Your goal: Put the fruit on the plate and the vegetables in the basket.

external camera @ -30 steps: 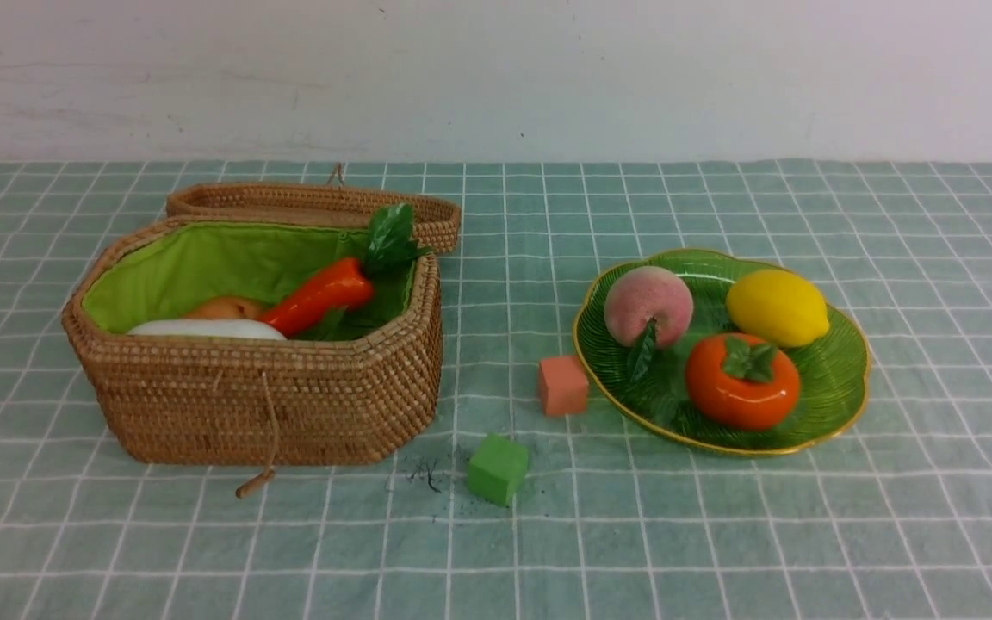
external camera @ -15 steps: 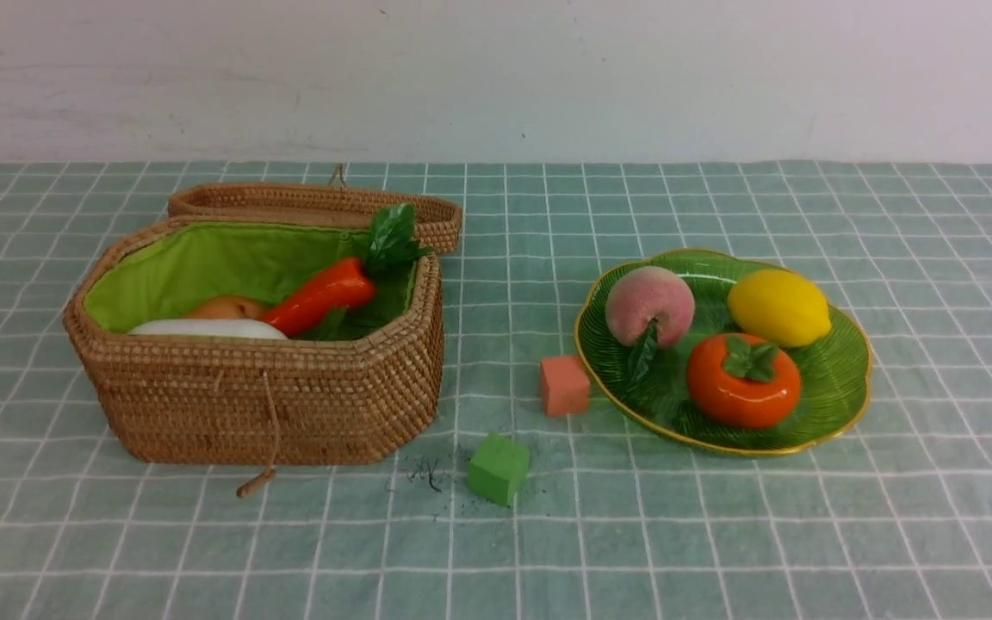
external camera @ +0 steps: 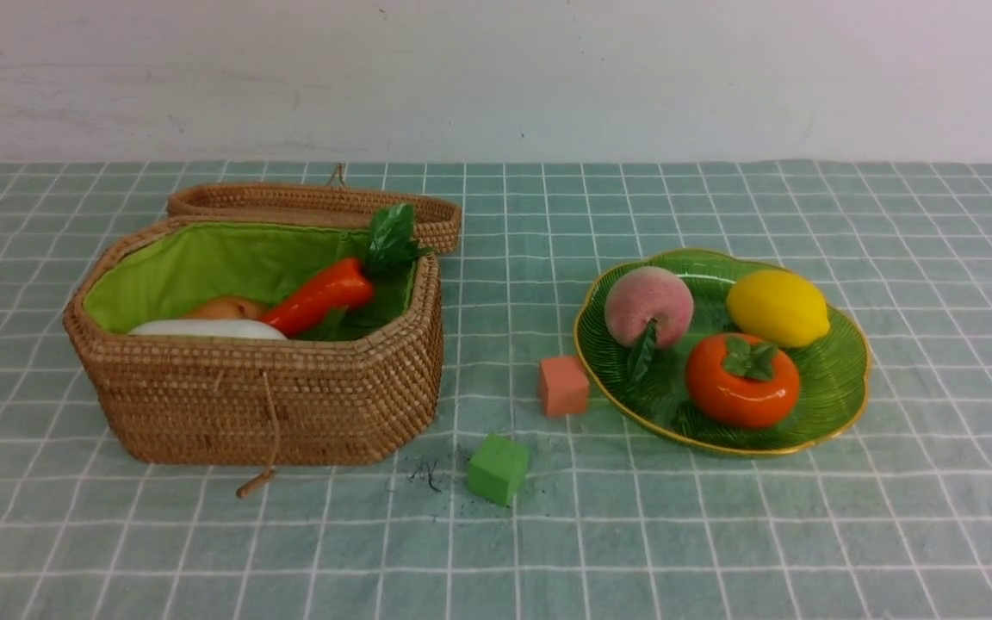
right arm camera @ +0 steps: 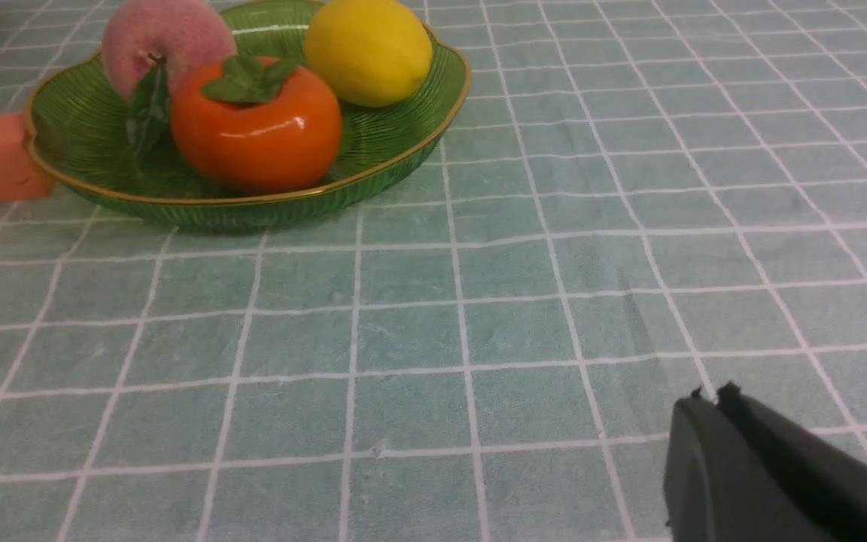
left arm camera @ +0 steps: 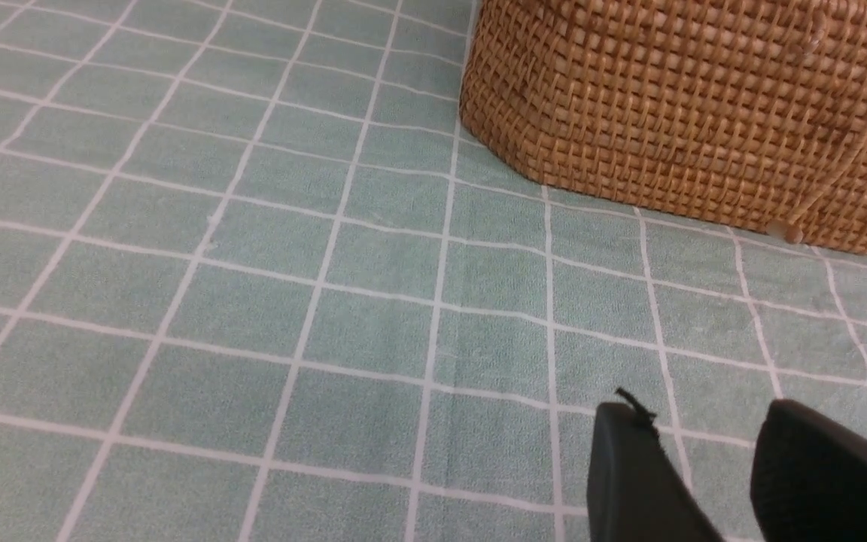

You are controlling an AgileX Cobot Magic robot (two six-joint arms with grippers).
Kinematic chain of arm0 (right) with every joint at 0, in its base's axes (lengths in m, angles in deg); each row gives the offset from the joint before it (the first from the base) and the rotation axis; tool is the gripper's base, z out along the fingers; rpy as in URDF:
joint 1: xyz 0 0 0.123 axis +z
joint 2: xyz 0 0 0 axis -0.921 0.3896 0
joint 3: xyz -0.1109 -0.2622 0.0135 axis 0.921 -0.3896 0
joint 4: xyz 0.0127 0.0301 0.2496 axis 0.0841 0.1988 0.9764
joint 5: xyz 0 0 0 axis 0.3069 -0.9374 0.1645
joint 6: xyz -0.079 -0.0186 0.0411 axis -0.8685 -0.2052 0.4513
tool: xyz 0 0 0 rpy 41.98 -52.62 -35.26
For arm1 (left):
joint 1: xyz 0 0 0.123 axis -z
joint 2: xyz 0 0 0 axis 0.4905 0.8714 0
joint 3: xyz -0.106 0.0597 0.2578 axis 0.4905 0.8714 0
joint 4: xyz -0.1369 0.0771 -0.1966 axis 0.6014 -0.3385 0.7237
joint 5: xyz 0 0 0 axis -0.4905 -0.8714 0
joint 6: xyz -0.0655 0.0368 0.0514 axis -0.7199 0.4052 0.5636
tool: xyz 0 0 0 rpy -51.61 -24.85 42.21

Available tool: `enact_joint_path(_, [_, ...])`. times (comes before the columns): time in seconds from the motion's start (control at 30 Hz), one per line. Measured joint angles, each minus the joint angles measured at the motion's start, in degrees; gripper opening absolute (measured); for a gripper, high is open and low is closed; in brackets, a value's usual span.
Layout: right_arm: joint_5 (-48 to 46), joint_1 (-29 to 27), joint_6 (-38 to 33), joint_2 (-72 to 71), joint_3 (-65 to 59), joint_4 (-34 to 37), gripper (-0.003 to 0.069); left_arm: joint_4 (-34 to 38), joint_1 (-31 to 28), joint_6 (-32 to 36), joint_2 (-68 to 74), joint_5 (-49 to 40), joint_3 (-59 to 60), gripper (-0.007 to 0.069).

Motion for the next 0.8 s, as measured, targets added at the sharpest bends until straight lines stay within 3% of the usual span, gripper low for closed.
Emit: enact_joint_path(0.8, [0.0,0.2,0.1,0.0,0.0,0.0,0.0025,0.0,0.0,0.0,0.0,0.0,0.0,0.0239])
